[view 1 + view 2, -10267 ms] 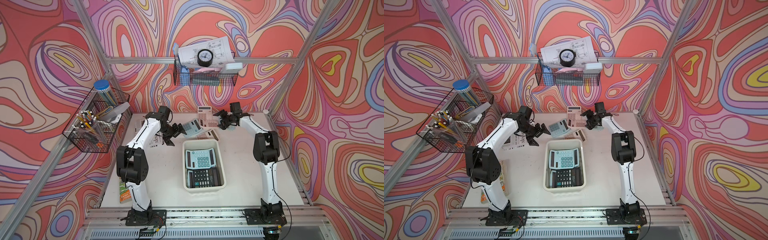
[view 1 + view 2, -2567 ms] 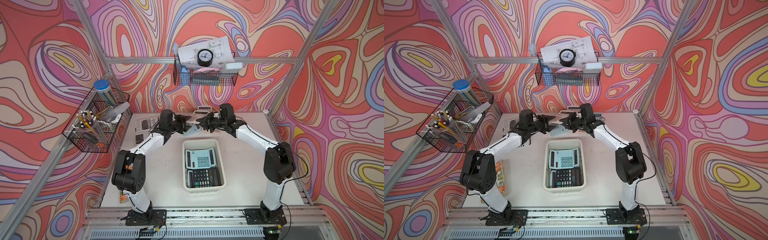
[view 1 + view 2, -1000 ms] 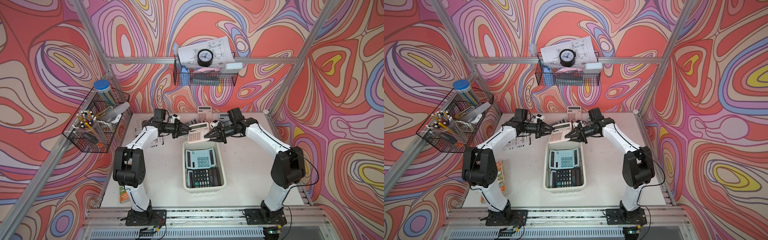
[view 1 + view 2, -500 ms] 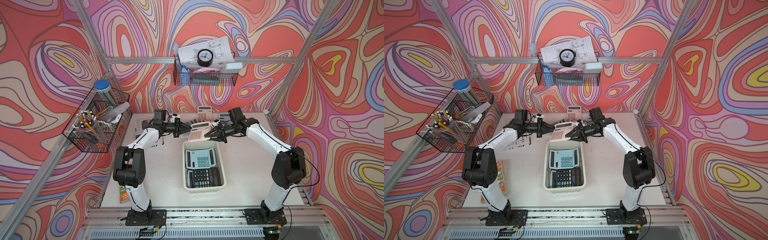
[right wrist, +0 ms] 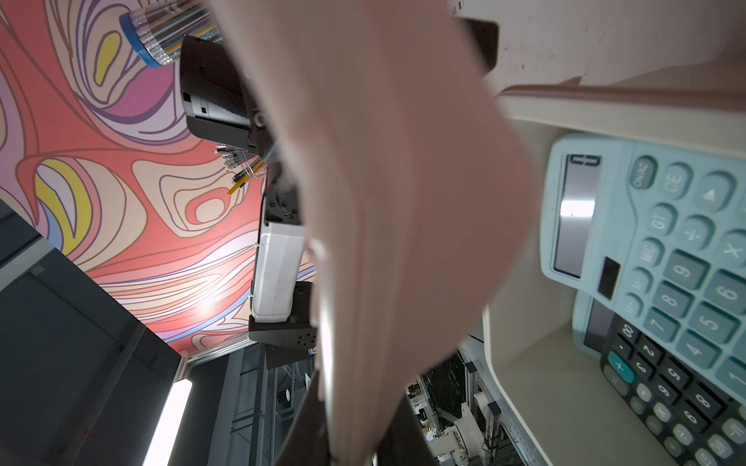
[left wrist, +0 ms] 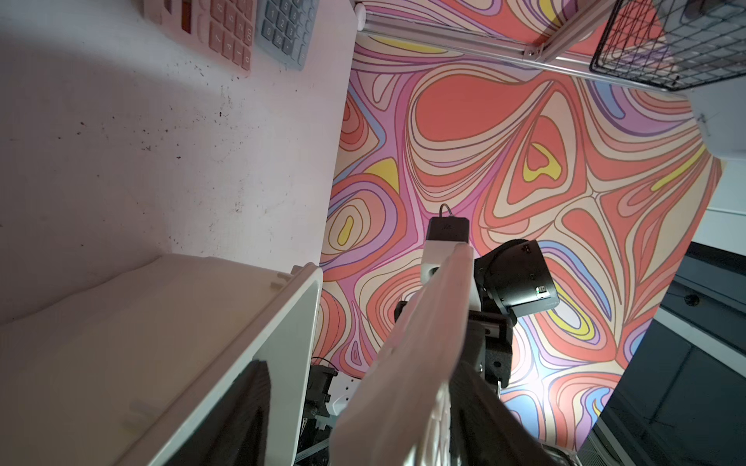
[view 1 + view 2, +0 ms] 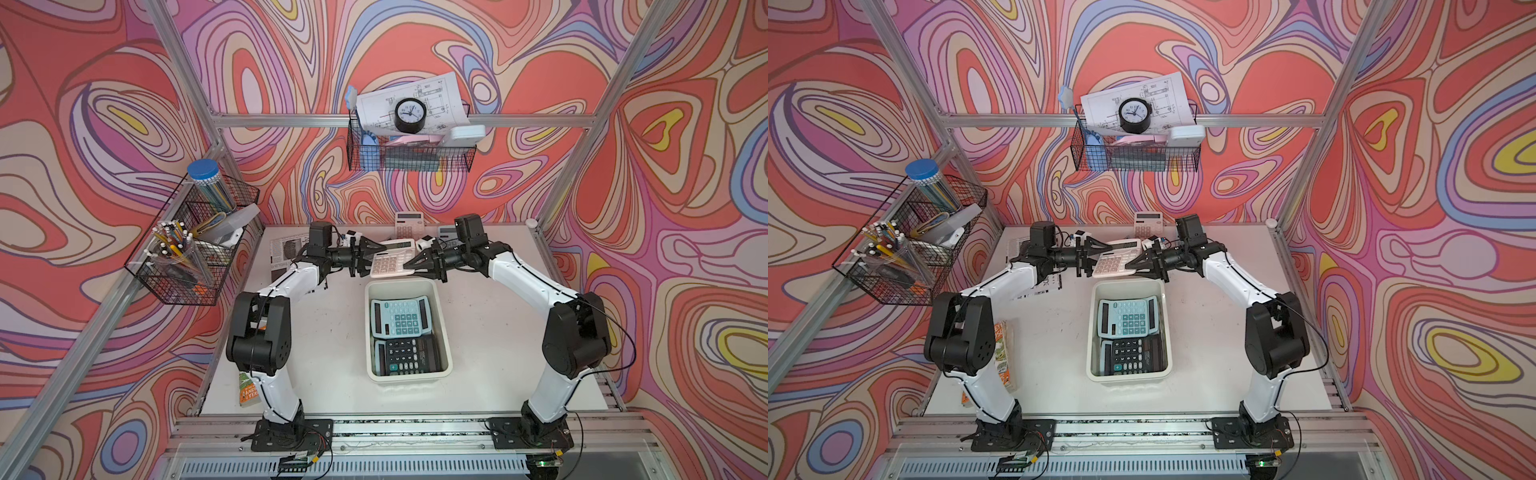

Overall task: Put the calculator in the storage box
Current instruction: Place the calculator in the storage box.

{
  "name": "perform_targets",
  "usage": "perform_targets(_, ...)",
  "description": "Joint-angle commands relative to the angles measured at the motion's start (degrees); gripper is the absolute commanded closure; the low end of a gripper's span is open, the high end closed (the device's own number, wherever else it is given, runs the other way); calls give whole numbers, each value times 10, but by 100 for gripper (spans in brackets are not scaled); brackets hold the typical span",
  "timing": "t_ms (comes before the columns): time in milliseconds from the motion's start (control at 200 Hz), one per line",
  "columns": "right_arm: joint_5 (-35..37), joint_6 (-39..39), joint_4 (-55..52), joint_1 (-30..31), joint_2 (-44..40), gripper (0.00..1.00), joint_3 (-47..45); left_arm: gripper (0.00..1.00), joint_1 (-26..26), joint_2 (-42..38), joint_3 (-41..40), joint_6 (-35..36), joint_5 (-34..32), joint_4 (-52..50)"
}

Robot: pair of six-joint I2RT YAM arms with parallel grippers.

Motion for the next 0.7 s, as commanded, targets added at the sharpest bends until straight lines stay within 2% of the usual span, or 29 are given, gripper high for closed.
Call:
perform_targets(0,-19,51,92,1,-13,98,-14,53,-7,8,-30,-159,10,231)
perform_targets(75,-16,71,118,1,-9,98,-17,62,-10,25,-53,-266,-4,378)
perform_targets(180,-9,74,123,1,-5,94,-15,82,-12,55,-65,-379,-30,531)
perform_targets(245,-5,74,123,1,-2,92,-14,90,-13,63,-63,-401,-36,561)
perform_targets(331,2,75,120,1,0,84,-12,93,-13,60,-57,-396,-39,552)
perform_targets(401,10,73,113,0,0,72,-8,95,-13,60,-53,-393,-47,544)
perform_targets(446,19,68,103,-1,-2,56,-6,96,-13,61,-52,-393,-54,542)
perform_targets(541,44,56,78,-4,-6,29,3,95,-13,61,-51,-392,-77,536)
perform_targets(631,82,49,56,-6,-13,14,12,96,-13,55,-48,-379,-108,511)
perform_targets(696,114,50,48,-6,-13,8,19,94,-14,43,-48,-353,-139,468)
